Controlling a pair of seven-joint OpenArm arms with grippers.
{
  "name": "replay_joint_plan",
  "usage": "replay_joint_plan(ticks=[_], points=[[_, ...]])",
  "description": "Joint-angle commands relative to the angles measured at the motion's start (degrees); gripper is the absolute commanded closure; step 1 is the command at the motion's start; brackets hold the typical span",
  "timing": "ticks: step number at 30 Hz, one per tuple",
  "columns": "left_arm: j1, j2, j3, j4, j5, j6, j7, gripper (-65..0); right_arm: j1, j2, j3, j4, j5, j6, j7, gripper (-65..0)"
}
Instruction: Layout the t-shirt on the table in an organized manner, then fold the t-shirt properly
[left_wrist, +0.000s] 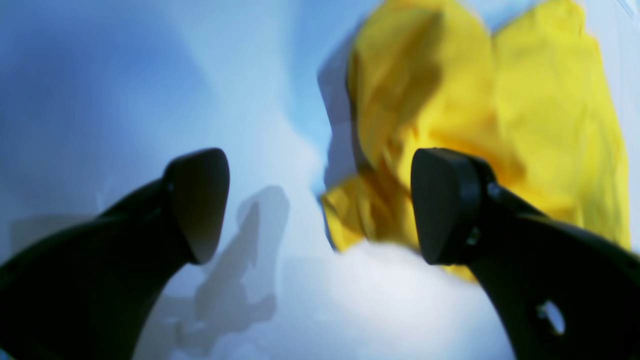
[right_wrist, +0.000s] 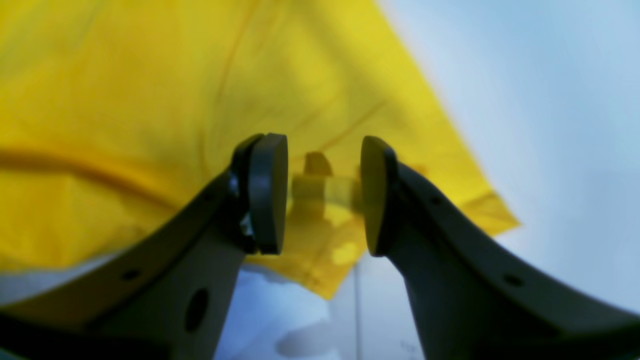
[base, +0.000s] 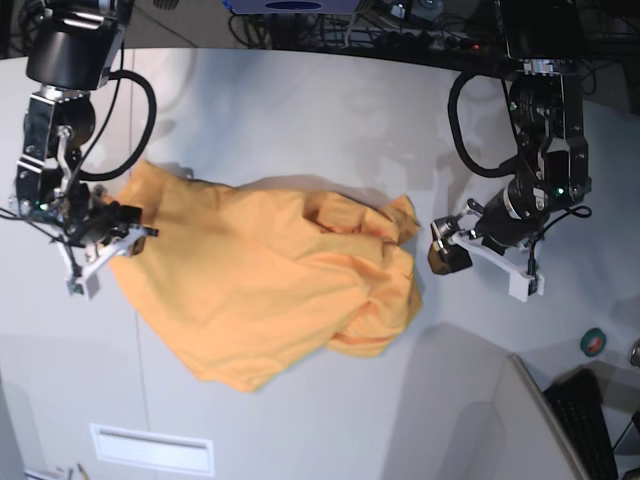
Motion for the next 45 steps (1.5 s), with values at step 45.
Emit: replay_joint_plan(ticks=[45], points=[[-0.03,-2.15,7.25,-16.62,-0.77,-0.57,-21.17,-54.5,8.44,6.19,5.82,-29.20,0.21,9.72,15.44,-38.7]])
